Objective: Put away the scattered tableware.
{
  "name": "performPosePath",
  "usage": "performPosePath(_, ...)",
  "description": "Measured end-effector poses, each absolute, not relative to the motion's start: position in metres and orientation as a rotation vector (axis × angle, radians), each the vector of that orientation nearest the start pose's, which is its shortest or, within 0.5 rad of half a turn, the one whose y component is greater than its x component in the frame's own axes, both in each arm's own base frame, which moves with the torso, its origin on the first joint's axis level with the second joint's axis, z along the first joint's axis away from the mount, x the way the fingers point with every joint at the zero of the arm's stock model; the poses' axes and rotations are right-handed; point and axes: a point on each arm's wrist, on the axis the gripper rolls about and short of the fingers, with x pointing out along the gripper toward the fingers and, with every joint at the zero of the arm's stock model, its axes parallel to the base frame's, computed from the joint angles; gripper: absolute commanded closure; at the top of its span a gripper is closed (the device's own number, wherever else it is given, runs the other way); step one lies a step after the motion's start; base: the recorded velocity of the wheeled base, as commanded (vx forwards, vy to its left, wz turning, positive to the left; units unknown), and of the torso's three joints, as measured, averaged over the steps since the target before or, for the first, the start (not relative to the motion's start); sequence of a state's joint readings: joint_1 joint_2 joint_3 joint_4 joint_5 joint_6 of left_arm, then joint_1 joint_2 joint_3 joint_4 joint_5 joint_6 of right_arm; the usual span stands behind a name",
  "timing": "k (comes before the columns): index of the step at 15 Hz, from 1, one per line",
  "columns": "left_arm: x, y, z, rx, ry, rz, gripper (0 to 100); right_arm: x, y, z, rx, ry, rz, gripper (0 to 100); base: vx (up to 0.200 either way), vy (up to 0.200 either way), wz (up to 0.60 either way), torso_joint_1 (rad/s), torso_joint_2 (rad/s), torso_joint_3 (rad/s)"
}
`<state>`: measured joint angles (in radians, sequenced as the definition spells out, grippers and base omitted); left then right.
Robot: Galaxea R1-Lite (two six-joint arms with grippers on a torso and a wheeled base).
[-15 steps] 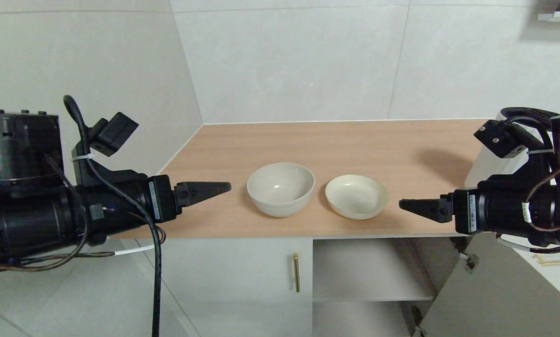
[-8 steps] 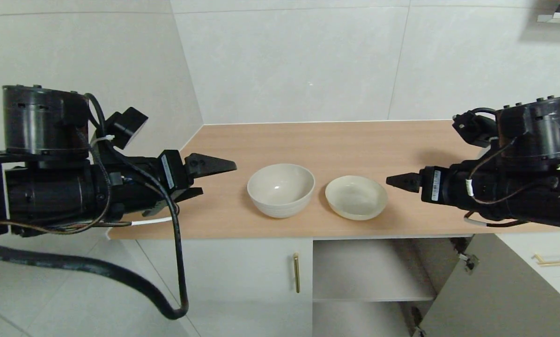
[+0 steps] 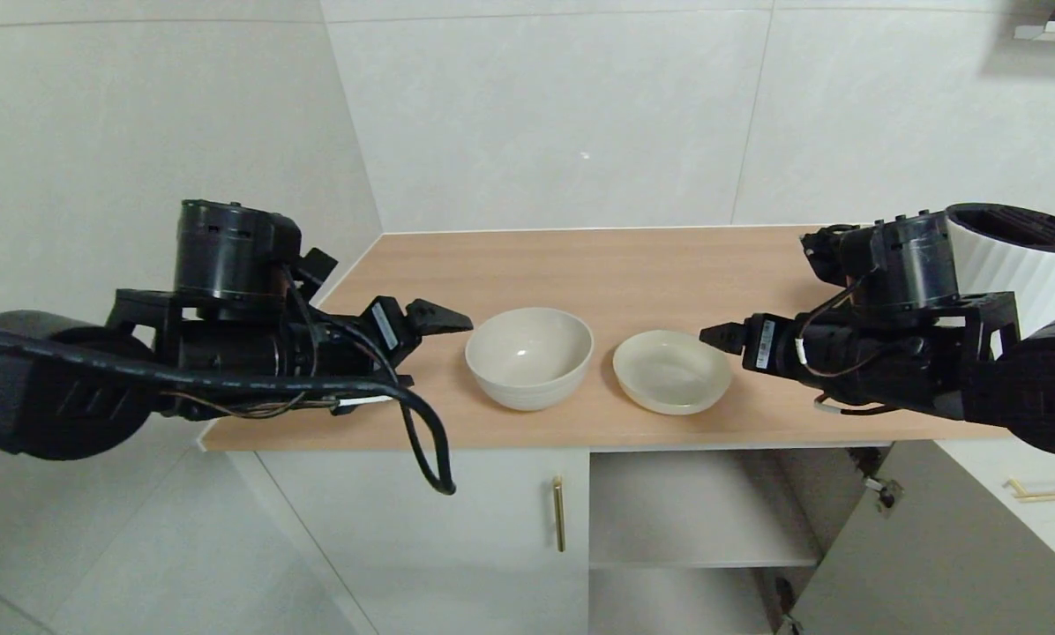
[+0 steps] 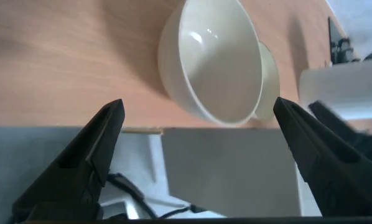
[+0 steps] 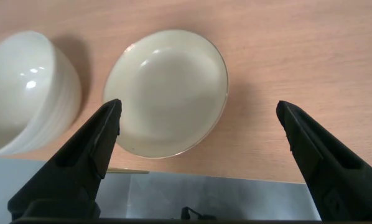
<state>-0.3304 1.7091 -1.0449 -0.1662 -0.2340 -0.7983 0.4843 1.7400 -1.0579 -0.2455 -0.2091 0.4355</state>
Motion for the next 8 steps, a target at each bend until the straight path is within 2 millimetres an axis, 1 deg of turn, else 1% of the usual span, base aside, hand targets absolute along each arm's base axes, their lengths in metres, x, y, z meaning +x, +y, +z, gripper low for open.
performPosePath(4, 0.314, -0.124, 0.188, -0.779, 0.688, -0.277, 0, 0.294, 0.149, 0.196, 0.275, 0.475, 0.173, 0, 0.000, 0.000, 0.00, 0.000, 0.00, 0.000)
performPosePath(8, 0.323, -0.130, 0.179, -0.807, 0.700, -0.261, 0, 0.294, 0.149, 0.195, 0.273, 0.479, 0.171, 0, 0.000, 0.000, 0.00, 0.000, 0.00, 0.000)
